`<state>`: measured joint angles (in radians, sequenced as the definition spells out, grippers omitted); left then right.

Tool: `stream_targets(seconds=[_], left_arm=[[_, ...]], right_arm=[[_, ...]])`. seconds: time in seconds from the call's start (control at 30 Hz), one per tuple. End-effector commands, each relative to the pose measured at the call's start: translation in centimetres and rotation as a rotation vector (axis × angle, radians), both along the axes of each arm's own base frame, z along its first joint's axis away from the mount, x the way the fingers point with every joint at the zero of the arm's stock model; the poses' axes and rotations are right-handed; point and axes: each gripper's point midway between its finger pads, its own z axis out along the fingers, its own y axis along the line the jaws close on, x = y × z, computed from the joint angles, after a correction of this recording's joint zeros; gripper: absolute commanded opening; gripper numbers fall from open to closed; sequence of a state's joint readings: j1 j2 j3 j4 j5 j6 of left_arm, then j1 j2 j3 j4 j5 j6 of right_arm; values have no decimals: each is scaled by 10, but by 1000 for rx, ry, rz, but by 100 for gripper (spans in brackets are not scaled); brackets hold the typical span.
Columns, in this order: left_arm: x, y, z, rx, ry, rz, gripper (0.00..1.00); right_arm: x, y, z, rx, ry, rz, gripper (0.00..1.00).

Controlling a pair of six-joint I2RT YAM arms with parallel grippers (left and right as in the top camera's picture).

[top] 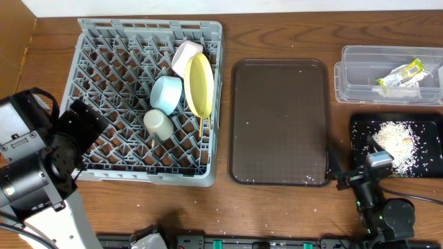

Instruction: Sort waste into correct bins and load items into the dishwasher

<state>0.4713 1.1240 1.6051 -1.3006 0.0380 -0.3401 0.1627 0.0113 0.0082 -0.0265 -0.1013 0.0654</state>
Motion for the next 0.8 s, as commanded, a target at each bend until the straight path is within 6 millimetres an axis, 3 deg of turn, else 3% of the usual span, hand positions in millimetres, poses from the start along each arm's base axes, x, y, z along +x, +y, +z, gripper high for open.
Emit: stream_targets(seconds=[0.0,0.47,0.77], left_arm=[[-1,2,2,12,-1,6,99],[-1,2,2,12,-1,6,98],[-1,2,2,12,-1,6,99]], right_arm=[[3,-16,-12,-165,10,-80,99],[6,-55,-12,-110,32,-244,99],[6,-58,-12,-70,38,-259,99]])
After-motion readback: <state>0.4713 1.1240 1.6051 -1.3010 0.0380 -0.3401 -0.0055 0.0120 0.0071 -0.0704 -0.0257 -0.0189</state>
